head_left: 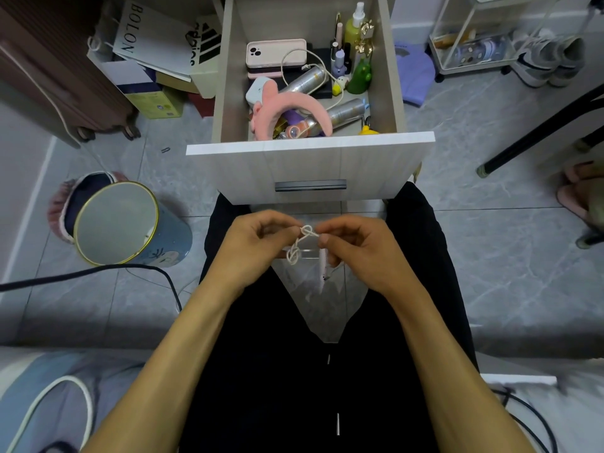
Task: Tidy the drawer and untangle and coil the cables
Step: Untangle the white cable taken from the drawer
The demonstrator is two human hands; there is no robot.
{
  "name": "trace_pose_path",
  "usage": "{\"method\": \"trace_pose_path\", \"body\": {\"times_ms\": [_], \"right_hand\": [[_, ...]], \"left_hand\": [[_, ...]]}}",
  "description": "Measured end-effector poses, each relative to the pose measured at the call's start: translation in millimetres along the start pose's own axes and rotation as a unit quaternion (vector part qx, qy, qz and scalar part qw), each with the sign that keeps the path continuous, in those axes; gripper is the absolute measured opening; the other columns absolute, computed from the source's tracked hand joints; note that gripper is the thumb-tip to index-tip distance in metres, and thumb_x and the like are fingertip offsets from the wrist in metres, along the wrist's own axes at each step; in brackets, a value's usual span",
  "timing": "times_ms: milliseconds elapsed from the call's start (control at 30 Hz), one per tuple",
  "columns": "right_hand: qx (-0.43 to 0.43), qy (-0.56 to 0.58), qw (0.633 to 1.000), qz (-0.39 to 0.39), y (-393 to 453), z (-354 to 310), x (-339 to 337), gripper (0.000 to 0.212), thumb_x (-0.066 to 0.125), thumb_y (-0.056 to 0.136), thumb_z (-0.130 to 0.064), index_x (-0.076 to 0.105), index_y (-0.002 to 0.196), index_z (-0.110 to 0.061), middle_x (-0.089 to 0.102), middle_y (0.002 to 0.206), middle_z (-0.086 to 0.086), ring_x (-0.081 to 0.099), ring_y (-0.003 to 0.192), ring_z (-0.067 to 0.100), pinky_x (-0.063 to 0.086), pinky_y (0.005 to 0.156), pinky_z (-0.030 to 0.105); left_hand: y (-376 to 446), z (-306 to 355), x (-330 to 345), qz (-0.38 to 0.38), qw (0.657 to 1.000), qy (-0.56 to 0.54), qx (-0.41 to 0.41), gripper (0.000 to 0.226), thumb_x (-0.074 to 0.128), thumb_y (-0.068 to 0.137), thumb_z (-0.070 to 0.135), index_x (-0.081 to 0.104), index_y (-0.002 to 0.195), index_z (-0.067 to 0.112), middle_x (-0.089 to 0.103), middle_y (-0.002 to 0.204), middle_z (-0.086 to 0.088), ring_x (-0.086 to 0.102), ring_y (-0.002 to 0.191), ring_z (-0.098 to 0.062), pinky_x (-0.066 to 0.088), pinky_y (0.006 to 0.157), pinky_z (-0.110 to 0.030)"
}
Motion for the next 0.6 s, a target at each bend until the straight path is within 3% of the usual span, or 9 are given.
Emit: {"method": "trace_pose_path", "body": {"times_ms": [167,333,433,600], "right_hand": [[-0.001,-0.024,0.999,-0.022,-3.1,-1.5,3.9,0.016,0.065,0.089,-0.003,0.07,0.104,-0.005,0.07,0.07,0.001,0.062,0.055,0.02,0.055,0.058,0.031],[0.003,-0.017,1.0,-0.024,-4.9,-2.5,2.7,0.014,0.065,0.09,-0.005,0.071,0.103,-0.005,0.072,0.075,0.007,0.063,0.056,0.021,0.056,0.06,0.039],[0.003,-0.001,1.0,-0.027,-4.7,-3.4,3.1,0.017,0.064,0.09,-0.004,0.069,0.107,-0.003,0.072,0.075,0.009,0.063,0.057,0.023,0.057,0.06,0.033],[0.021,0.059,0.997,-0.055,-3.1,-2.9,6.0,0.019,0.056,0.096,-0.006,0.066,0.111,-0.003,0.07,0.084,0.019,0.064,0.063,0.027,0.058,0.063,0.033]], "left_hand": [[-2.4,7.2,4.1,-0.007,1.0,0.022,0.011,0.006,0.068,0.089,0.01,0.073,0.093,0.011,0.074,0.079,-0.006,0.07,0.07,-0.014,0.053,0.064,-0.019],[-6.1,9.4,9.3,-0.016,1.0,0.014,0.02,0.007,0.067,0.09,0.01,0.072,0.094,0.011,0.073,0.075,-0.005,0.07,0.068,-0.014,0.052,0.061,-0.017],[-6.1,8.9,11.6,-0.023,0.999,0.018,0.017,0.006,0.065,0.091,0.011,0.071,0.092,0.013,0.074,0.075,-0.003,0.071,0.07,-0.018,0.052,0.063,-0.019],[-6.5,-4.4,15.3,-0.024,0.995,-0.087,-0.04,0.012,0.058,0.096,0.009,0.068,0.09,0.01,0.073,0.079,-0.01,0.071,0.07,-0.023,0.054,0.066,-0.031]]}}
Point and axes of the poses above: each hand's wrist, its own y-axis towards the middle knuckle, its own x-axis out of the palm, z = x × y, the point moved 9 cm from there along y, towards the middle knuckle
